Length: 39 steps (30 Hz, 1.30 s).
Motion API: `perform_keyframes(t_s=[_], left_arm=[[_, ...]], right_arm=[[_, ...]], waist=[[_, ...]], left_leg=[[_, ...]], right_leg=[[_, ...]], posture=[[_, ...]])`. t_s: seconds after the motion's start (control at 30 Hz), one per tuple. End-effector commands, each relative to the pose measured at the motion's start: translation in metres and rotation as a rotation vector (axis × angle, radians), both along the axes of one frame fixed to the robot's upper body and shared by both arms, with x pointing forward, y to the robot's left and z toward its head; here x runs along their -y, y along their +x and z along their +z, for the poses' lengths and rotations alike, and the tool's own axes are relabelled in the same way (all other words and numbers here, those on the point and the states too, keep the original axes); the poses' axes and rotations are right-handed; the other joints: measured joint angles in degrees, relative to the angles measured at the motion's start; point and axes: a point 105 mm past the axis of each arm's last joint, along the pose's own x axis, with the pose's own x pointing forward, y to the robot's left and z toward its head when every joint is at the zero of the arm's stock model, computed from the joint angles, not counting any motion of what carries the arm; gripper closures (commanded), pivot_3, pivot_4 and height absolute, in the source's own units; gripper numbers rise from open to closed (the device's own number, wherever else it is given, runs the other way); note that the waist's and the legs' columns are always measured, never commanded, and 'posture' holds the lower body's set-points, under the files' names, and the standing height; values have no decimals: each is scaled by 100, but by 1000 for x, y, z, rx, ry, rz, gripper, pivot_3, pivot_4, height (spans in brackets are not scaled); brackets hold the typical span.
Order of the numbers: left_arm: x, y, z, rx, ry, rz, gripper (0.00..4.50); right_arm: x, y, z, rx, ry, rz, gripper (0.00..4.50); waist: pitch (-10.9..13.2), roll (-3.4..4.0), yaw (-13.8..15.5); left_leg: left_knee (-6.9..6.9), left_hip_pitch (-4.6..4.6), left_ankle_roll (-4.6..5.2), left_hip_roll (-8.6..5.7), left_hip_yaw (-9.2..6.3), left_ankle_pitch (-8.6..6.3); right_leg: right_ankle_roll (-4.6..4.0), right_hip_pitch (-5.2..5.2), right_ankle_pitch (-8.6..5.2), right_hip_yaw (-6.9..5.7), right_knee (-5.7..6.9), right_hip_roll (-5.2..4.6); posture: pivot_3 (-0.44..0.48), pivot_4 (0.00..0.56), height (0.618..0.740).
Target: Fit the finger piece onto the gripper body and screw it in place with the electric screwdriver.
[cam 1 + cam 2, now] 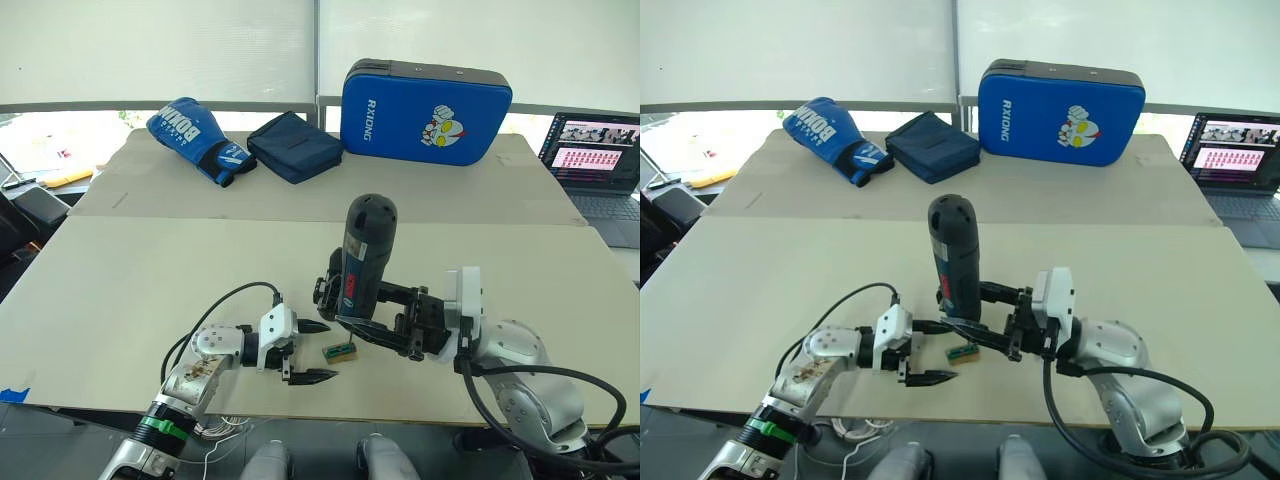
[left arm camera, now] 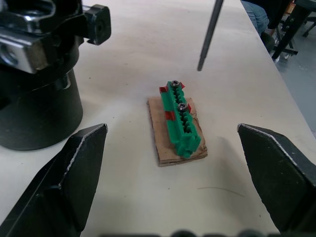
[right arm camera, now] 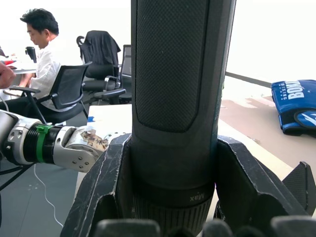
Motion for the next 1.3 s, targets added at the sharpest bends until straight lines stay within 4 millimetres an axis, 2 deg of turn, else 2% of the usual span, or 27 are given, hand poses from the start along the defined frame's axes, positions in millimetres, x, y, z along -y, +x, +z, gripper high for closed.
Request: perform_keyframes(t_s=[0.03,0.33,1.3], left_arm=[[4,0,3,31,0,-10,0],[0,-5,-9,20,8,-6,0],[-2,-7,-24,6,3,-3,0]], right_arm=[[-2,-4,15,98,28,19,2567],[2,1,9,111,8,2,2567],[3,5,2,98,1,-7,2567]], waist=[[0,0,1],[0,0,1],[-8,1,2]], left_leg=[[0,1,0,0,0,0],[0,5,0,0,2,0],[0,39,0,0,13,0]], right_leg=[[0,0,0,0,0,0],[0,3,0,2,0,0],[1,28,-1,15,3,1]], posture=[[0,150,740],[0,150,740],[0,150,740]])
